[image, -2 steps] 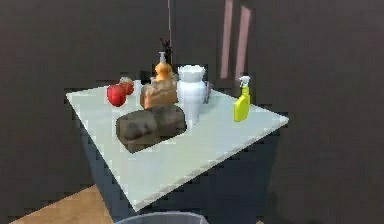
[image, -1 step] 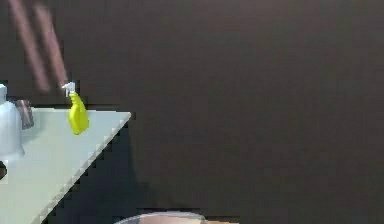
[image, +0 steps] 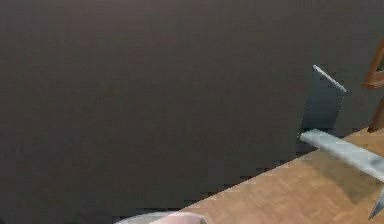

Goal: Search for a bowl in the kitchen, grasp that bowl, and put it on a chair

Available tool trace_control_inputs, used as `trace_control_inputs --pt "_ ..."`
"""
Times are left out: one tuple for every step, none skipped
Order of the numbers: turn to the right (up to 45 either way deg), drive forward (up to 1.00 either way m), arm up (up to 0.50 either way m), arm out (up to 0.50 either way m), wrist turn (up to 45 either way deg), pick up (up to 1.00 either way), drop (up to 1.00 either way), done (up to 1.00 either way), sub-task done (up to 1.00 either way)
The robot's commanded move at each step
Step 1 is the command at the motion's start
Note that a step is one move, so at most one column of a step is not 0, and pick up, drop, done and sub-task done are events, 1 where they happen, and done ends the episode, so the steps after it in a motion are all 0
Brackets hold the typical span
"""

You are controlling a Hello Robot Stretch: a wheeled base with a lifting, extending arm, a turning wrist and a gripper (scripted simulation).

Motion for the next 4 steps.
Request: trace_control_inputs --pt "-45.0 0.0 0.0 0.0 0.0 0.0 0.0 0.0 0.0" --pt "-45.0 0.0 0.0 0.0 0.0 0.0 0.0 0.0 0.0" --pt "-45.0 0.0 0.0 0.0 0.0 0.0 0.0 0.0 0.0" --pt "-42.0 0.0 0.0 0.0 0.0 0.0 0.0 0.0 0.0"
